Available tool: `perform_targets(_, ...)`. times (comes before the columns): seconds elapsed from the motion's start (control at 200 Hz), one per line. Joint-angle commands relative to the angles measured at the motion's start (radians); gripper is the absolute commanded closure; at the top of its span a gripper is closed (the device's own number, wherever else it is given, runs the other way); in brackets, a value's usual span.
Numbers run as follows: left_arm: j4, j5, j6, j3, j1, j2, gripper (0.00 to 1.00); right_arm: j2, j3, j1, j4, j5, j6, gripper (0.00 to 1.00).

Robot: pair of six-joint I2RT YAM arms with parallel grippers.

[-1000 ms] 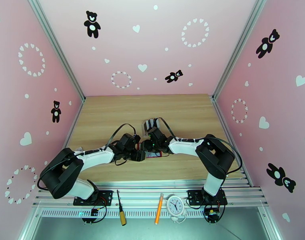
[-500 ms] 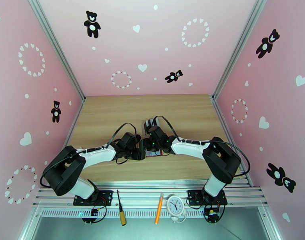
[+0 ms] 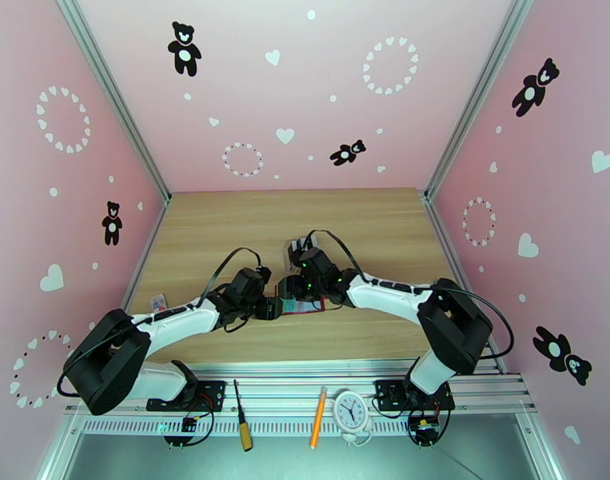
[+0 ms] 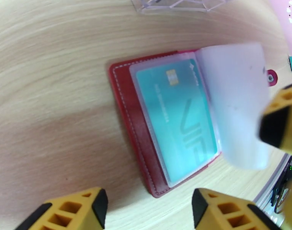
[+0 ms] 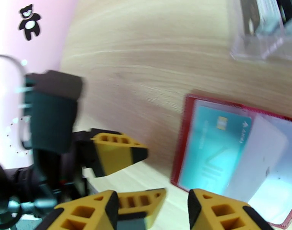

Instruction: Put the credit cards into the card holder

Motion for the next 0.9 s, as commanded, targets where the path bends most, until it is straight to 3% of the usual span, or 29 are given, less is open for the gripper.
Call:
perform_targets(0.0,0.009,-0.025,-0.011,-0.011,0.017,-0.019,0.35,-0.057,0.039,-0.002,-0.058,-0.003,-0.027,0.45)
perform_targets(0.2,0.012,-0.017,-0.017,-0.023,0.04,-0.033,0.35,-0.125,0.014,-0.033,-0.108,0.031,-0.041,0.44)
perform_targets(0.33,0.015,-0.007,-0.017,-0.026,0.045,-0.029,0.35,-0.163,-0.03,-0.089,-0.214,0.132,-0.071,0.43)
perform_targets(0.631,0.073,0.071,-0.028,-0.037,0.037,-0.058,0.35,-0.037,-0.009,-0.132,-0.245,0.161,-0.146,0.43)
perform_targets(0.891,0.1,0.088,-0.073,-0.002,-0.025,-0.061,0.34,0.048,0.036,-0.139,-0.233,0.152,-0.165,0.42)
